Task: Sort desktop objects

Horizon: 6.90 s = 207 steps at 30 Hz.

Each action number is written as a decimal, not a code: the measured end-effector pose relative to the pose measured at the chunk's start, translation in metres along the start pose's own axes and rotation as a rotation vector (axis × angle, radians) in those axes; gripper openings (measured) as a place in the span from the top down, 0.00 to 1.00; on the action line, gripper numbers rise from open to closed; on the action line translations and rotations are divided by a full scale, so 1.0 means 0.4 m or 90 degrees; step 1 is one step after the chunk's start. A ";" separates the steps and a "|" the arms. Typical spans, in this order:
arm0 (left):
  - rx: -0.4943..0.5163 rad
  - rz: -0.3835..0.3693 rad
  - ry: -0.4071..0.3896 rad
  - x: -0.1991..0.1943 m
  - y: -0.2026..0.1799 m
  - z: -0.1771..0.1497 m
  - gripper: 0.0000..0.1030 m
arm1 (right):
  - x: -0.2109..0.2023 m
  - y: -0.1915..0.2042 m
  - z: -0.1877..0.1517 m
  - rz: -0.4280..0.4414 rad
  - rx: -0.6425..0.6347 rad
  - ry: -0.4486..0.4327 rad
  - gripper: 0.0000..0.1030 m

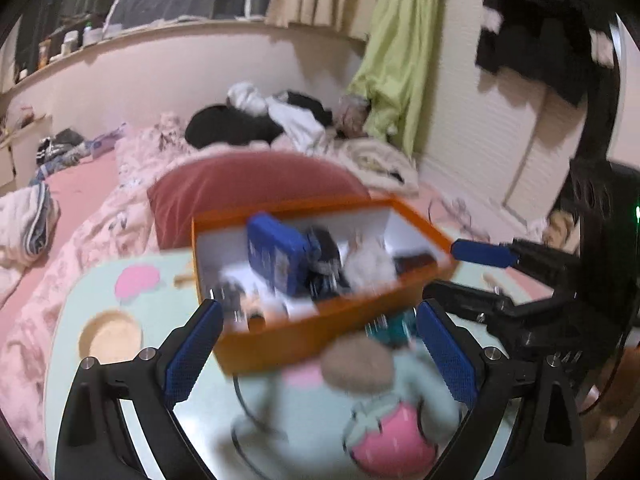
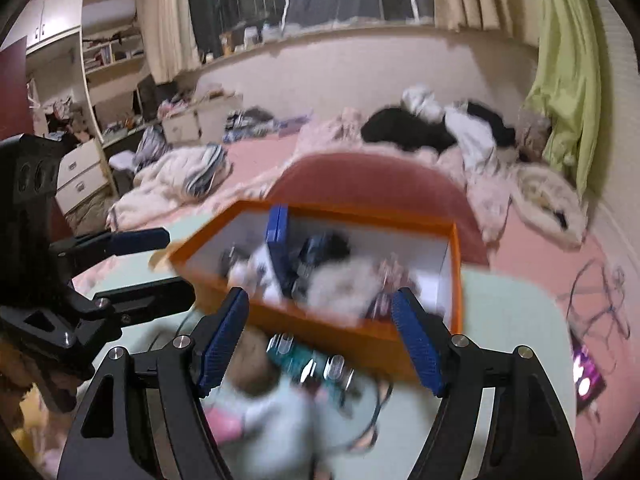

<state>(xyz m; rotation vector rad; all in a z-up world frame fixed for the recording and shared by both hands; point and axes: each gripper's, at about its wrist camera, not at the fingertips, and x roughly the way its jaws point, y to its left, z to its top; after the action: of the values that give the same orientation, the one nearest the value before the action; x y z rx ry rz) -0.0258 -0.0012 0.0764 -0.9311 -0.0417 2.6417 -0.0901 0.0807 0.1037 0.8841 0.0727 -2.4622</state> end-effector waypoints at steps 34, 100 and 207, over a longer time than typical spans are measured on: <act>0.009 0.102 0.190 0.116 -0.029 -0.116 0.00 | 0.112 -0.023 -0.116 -0.133 0.048 0.210 0.01; -0.054 -0.065 -0.008 -0.002 0.015 0.050 0.60 | -0.061 0.027 0.058 0.025 0.059 -0.054 0.31; -0.116 0.230 0.186 0.109 0.030 -0.115 0.00 | 0.086 0.017 -0.068 -0.172 0.085 0.234 0.00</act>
<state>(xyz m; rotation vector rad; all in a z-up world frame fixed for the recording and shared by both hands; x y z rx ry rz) -0.0328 -0.0021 0.0122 -1.5045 -0.0487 2.8252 -0.0935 0.0652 0.0624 1.4638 0.1688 -2.5371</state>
